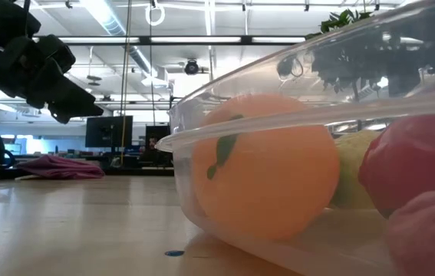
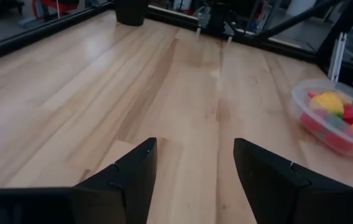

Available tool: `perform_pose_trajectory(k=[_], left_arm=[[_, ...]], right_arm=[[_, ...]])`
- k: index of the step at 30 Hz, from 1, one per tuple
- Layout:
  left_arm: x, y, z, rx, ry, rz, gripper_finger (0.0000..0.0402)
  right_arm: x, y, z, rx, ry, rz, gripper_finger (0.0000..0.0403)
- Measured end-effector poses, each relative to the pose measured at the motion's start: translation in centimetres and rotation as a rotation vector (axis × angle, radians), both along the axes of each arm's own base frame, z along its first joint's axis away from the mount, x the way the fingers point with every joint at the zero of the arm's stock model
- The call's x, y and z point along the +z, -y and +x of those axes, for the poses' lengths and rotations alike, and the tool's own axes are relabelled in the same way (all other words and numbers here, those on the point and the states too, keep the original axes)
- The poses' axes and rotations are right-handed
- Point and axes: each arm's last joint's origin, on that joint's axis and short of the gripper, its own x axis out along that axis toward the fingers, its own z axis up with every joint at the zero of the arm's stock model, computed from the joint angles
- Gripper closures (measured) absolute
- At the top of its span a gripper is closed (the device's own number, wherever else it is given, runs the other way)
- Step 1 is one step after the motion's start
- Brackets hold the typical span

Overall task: Pick and placing Produce into tupperware
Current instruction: Return to Home Position

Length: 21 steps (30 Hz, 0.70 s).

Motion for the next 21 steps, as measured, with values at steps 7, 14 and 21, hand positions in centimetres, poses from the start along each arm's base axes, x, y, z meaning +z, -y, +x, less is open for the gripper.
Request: perform_pose_trajectory(k=[7,14,21], left_arm=[[0.07,0.01,0.03,-0.001,0.011,-0.009,0.0184],[0.11,0.01,0.05,-0.003,0.018,-0.008,0.0186],[0.41,0.45,-0.07,-0.042,0.053,-0.003,0.0193]], right_arm=[[0.0,0.0,0.0,0.0,0.0,0.0,0.0157],[0.01,0.0,0.0,0.0,0.001,0.0,0.0157],[0.02,0.01,-0.01,-0.001,0.002,0.0,0.0157]])
